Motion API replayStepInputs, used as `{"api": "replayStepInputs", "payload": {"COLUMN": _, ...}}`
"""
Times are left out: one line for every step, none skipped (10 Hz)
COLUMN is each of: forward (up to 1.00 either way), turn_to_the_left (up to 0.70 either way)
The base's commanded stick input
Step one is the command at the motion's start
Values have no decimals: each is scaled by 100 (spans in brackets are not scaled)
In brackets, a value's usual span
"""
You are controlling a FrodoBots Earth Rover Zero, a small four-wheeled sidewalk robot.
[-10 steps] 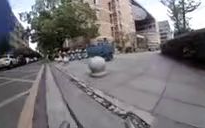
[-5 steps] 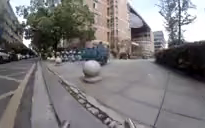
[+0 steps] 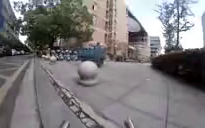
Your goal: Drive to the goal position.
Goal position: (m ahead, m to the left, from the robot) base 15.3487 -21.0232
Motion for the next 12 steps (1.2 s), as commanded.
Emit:
{"api": "replayStepInputs", "payload": {"forward": 45, "turn_to_the_left": -27}}
{"api": "replayStepInputs", "payload": {"forward": 45, "turn_to_the_left": -27}}
{"api": "replayStepInputs", "payload": {"forward": 45, "turn_to_the_left": -27}}
{"api": "replayStepInputs", "payload": {"forward": 45, "turn_to_the_left": -27}}
{"api": "replayStepInputs", "payload": {"forward": 45, "turn_to_the_left": -27}}
{"api": "replayStepInputs", "payload": {"forward": 45, "turn_to_the_left": -27}}
{"api": "replayStepInputs", "payload": {"forward": 45, "turn_to_the_left": -27}}
{"api": "replayStepInputs", "payload": {"forward": 45, "turn_to_the_left": -27}}
{"api": "replayStepInputs", "payload": {"forward": 45, "turn_to_the_left": -27}}
{"api": "replayStepInputs", "payload": {"forward": 45, "turn_to_the_left": -27}}
{"api": "replayStepInputs", "payload": {"forward": 45, "turn_to_the_left": -27}}
{"api": "replayStepInputs", "payload": {"forward": 45, "turn_to_the_left": -27}}
